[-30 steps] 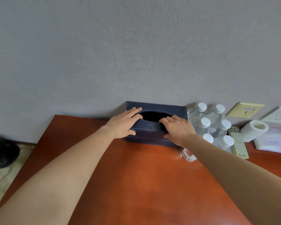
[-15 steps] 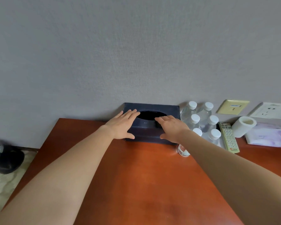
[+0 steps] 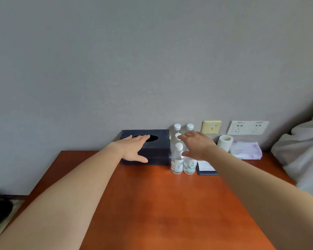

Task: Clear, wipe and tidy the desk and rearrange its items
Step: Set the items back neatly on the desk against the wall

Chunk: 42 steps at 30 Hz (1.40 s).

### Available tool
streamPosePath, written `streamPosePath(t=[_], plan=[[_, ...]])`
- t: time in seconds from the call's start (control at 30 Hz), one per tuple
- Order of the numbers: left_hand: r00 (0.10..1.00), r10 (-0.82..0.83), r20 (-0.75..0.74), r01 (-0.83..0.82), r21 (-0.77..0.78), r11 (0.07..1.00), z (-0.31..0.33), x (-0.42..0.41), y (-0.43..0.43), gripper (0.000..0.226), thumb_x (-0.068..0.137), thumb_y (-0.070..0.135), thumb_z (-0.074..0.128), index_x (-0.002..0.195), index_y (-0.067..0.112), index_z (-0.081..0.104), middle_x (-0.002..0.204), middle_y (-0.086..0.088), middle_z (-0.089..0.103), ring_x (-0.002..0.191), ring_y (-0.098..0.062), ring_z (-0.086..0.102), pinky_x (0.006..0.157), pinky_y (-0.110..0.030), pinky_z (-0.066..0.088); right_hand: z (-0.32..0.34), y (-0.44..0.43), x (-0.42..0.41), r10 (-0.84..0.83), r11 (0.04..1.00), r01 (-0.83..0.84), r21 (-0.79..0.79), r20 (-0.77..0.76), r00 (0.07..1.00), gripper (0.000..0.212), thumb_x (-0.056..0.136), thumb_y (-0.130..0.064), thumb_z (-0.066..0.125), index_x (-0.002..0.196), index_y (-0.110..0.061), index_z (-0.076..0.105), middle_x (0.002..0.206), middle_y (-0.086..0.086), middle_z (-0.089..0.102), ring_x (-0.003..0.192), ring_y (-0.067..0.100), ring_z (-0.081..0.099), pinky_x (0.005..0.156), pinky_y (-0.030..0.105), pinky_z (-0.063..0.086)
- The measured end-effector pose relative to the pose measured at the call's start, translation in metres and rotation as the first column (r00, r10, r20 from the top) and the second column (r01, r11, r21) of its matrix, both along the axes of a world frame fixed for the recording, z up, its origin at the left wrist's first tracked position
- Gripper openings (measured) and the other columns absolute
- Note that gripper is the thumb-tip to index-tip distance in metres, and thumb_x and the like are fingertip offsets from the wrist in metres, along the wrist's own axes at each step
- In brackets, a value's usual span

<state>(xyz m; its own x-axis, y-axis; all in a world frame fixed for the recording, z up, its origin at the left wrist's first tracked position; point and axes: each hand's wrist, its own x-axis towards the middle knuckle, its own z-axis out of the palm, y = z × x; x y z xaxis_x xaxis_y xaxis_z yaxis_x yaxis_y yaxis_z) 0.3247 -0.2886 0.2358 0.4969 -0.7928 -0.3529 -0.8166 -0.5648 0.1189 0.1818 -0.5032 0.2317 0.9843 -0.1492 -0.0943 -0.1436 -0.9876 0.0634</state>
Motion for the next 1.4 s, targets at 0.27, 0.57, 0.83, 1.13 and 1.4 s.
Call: streamPosePath(t=[0.27,0.57,0.83,1.13,1.4], plan=[[0.985,-0.16,0.056,0.162,-0.035,0.986,0.031,-0.095,-0.1,0.101,0.089,0.058,0.061,0.158,0.025,-0.004,0.166,0.001,0.008,0.152,-0.022,0.009,0.124,-0.04,0.005,0.033,-0.072,-0.138,-0.187,0.979,0.191,-0.068,0.061,0.98,0.065,0.093,-0.041,0.057,0.149,-0.021,0.032,0.151,0.0,0.041,0.141,0.021,0.032,0.115,0.036,0.023],[0.91,-0.41,0.064,0.414,-0.058,0.909,0.04,-0.258,-0.232,0.101,0.089,0.06,0.06,0.158,0.023,-0.003,0.165,0.0,0.01,0.151,-0.026,0.016,0.122,-0.038,0.014,0.044,-0.154,-0.342,-0.456,0.883,0.462,-0.086,0.077,0.887,0.052,0.093,-0.041,0.055,0.139,-0.02,0.043,0.133,0.0,0.055,0.128,0.022,0.045,0.106,0.035,0.036],[0.718,-0.694,0.058,0.696,-0.087,0.713,0.037,-0.412,-0.341,0.099,0.092,0.054,0.059,0.158,0.019,-0.005,0.166,-0.002,0.008,0.151,-0.014,0.013,0.123,-0.035,0.005,0.036,-0.193,-0.535,-0.708,0.694,0.704,-0.149,0.035,0.706,0.049,0.089,-0.038,0.056,0.134,-0.019,0.047,0.134,-0.001,0.055,0.128,0.022,0.046,0.102,0.035,0.038],[0.33,-0.943,0.053,0.944,-0.026,0.329,0.038,-0.577,-0.435,0.092,0.093,0.057,0.056,0.158,0.025,-0.001,0.164,-0.001,0.016,0.15,-0.02,0.019,0.124,-0.038,0.008,0.03,-0.163,-0.698,-0.932,0.347,0.925,-0.154,0.052,0.358,0.057,0.091,-0.043,0.058,0.14,-0.021,0.042,0.141,-0.002,0.051,0.134,0.02,0.042,0.107,0.035,0.036],[-0.062,-0.995,0.08,0.998,-0.027,-0.065,0.042,-0.748,-0.452,0.091,0.089,0.064,0.056,0.156,0.036,0.001,0.164,0.009,0.016,0.15,-0.028,0.017,0.12,-0.049,0.02,0.044,-0.067,-0.822,-0.993,-0.108,0.98,-0.164,0.068,-0.098,0.057,0.095,-0.04,0.054,0.145,-0.02,0.036,0.146,-0.001,0.046,0.137,0.021,0.038,0.108,0.036,0.034]])
